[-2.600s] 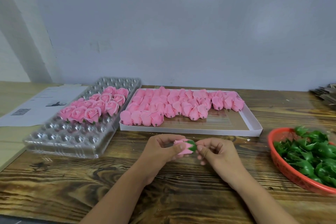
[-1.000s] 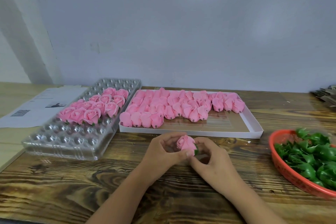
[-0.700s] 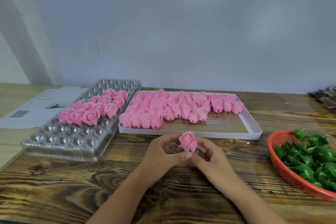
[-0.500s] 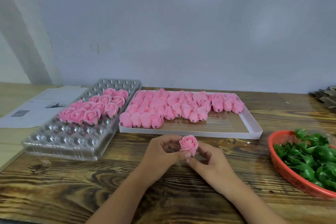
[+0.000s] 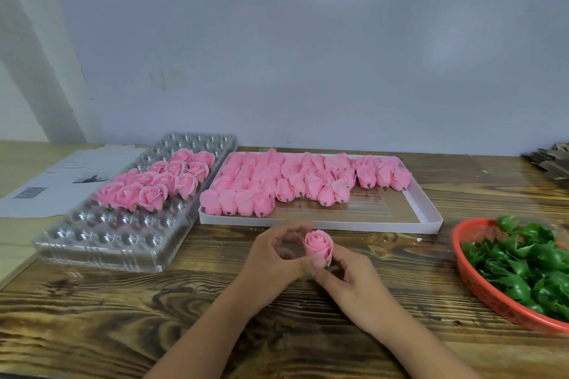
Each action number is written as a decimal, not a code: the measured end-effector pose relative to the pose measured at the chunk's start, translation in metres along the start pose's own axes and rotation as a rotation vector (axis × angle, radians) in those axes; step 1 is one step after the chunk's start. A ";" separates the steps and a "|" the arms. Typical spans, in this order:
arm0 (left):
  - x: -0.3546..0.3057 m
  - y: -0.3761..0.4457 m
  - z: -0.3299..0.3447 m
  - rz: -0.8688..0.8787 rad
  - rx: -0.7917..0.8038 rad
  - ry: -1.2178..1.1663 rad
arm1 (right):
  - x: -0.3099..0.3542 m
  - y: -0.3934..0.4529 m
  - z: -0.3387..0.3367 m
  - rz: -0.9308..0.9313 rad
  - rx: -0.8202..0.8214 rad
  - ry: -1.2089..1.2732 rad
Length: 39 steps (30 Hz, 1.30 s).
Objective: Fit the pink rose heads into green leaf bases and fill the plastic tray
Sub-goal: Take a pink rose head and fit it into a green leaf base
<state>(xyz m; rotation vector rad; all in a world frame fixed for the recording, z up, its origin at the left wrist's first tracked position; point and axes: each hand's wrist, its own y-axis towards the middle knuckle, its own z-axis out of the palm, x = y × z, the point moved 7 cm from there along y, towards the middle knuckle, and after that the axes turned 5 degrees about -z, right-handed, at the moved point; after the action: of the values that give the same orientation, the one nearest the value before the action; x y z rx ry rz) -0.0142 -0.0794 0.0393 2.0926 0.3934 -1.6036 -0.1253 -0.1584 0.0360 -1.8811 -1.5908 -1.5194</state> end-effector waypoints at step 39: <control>-0.001 0.004 0.009 -0.016 -0.008 -0.150 | -0.001 -0.003 0.000 -0.086 -0.067 -0.323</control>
<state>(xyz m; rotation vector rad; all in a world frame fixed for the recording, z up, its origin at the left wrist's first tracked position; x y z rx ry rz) -0.0202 -0.0875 0.0396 1.9518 0.3655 -1.7522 -0.1274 -0.1574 0.0340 -2.2135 -1.7942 -1.3695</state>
